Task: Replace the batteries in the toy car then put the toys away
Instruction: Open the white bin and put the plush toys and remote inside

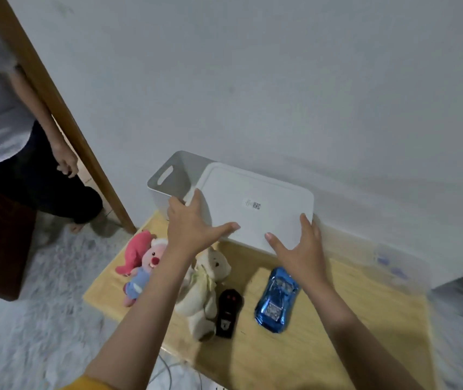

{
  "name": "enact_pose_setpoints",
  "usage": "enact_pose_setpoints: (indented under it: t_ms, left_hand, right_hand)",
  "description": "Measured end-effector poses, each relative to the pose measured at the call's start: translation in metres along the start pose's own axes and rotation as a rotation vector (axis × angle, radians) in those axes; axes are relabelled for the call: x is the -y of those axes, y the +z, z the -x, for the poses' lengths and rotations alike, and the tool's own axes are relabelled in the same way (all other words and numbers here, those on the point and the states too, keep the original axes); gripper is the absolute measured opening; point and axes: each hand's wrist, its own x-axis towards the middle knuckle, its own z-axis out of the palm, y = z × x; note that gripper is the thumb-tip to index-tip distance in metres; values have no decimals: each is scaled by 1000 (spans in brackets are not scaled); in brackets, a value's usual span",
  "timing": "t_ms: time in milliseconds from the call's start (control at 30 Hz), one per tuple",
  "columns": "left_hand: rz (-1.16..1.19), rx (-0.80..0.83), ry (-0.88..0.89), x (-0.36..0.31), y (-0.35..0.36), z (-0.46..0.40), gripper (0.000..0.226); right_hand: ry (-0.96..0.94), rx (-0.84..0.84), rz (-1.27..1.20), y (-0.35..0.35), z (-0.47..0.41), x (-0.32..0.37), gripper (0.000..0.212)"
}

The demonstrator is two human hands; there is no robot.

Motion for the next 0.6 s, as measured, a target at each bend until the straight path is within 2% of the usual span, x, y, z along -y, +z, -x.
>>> enact_pose_setpoints:
  t_ms: [100, 333, 600]
  left_hand:
    - [-92, 86, 43, -26, 24, 37, 118]
    - [-232, 255, 119, -77, 98, 129, 107]
    - [-222, 384, 137, -88, 180, 225, 101]
  right_hand:
    - [65, -71, 1, -33, 27, -36, 102]
    - [221, -136, 45, -108, 94, -126, 104]
    - [366, -65, 147, -158, 157, -221, 106]
